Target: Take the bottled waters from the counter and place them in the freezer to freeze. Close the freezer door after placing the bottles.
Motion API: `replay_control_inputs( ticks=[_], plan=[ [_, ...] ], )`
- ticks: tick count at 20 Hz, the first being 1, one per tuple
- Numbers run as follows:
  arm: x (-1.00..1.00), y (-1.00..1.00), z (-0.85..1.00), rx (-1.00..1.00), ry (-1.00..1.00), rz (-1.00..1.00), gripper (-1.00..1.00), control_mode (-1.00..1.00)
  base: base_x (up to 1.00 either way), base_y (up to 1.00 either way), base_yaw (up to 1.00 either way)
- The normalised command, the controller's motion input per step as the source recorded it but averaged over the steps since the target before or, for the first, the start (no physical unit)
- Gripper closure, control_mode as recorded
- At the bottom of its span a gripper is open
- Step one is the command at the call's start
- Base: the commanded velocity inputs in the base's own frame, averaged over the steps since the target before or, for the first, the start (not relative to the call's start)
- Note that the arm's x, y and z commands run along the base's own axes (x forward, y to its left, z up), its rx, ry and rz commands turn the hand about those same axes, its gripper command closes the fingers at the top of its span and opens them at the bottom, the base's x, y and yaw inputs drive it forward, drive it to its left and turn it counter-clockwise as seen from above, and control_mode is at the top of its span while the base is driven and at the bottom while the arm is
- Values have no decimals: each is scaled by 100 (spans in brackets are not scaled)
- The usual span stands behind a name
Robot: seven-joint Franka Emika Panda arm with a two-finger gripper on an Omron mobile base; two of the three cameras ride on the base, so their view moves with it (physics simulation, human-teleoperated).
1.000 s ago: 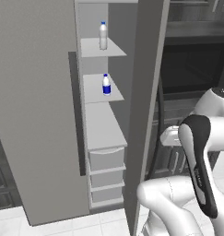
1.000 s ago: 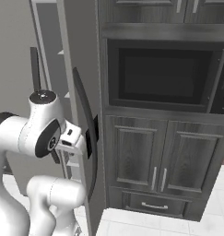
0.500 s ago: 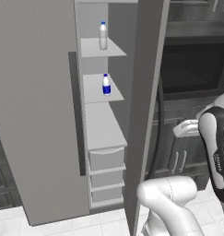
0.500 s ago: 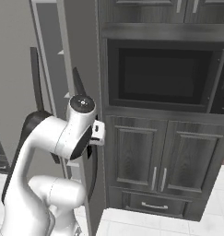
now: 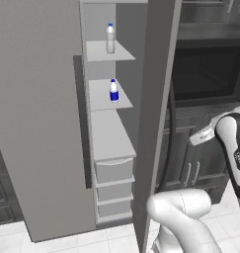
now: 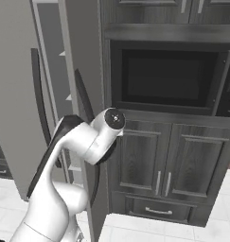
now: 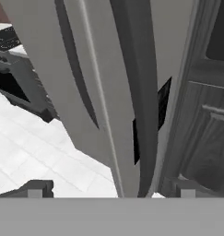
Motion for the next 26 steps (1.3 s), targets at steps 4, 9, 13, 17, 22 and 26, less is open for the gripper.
replay_control_inputs(
  ticks=[4,9,13,17,22,26],
  plan=[
    [58,-21,0,0,-14,29,-100,-100,0,0,0],
    [48,-6,0,4,-9,34,-100,-100,0,0,0],
    [38,-5,0,0,-26,33,-100,-100,0,0,0],
    [25,6,-4,0,-22,28,-100,-100,0,0,0],
    [40,6,-5,0,-16,22,-100,-100,0,0,0],
    [22,19,0,0,0,13,-100,-100,0,0,0]
  ],
)
